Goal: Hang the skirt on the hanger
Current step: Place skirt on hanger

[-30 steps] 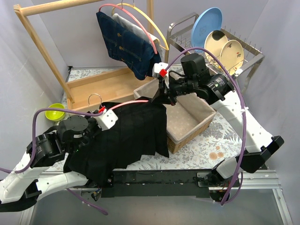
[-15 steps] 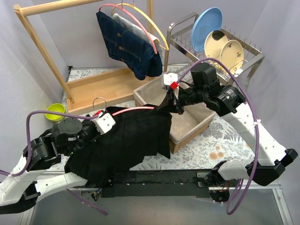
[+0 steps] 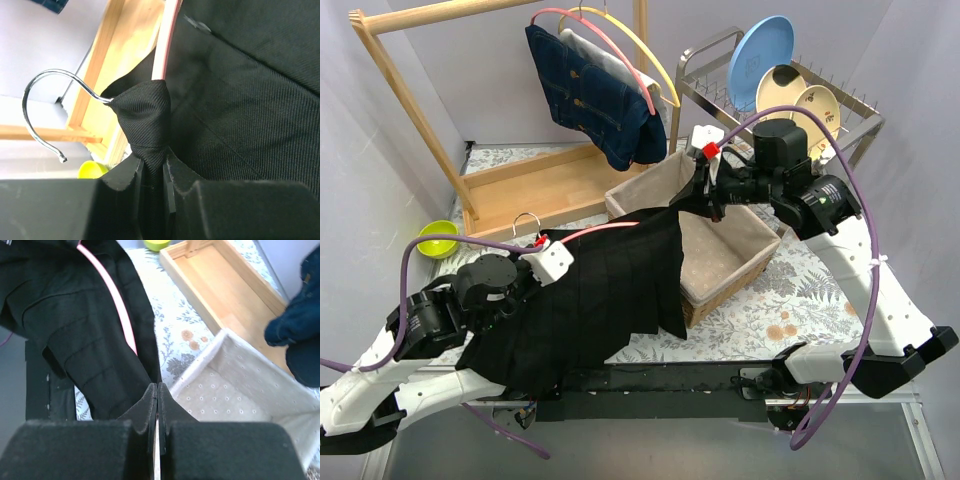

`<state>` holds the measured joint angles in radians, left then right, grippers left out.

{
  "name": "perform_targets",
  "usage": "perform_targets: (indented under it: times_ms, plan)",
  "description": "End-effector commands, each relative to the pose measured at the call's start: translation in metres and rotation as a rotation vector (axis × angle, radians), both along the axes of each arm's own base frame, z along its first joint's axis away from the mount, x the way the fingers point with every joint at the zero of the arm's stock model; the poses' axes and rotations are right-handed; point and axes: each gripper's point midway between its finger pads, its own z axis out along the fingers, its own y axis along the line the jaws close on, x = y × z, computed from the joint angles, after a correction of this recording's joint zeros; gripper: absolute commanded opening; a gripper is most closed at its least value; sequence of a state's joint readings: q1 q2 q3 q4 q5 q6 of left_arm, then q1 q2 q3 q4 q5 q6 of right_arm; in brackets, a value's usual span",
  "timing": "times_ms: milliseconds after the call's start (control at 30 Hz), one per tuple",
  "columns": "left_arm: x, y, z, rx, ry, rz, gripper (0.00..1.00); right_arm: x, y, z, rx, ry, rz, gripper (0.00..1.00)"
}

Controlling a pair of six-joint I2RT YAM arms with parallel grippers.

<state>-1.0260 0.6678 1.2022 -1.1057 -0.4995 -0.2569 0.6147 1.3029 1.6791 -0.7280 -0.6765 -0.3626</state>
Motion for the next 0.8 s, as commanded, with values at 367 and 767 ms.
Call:
perform_targets:
  times_ms: [367,767]
  plan:
    - [0.01,0.035,0.013,0.135,-0.122,0.098,0.0,0.019,-0.016,0.018,0.094,-0.097,-0.125,0.01]
    - [-0.007,0.033,0.04,0.022,-0.147,-0.015,0.0,0.044,-0.034,0.028,0.124,-0.146,-0.274,0.01]
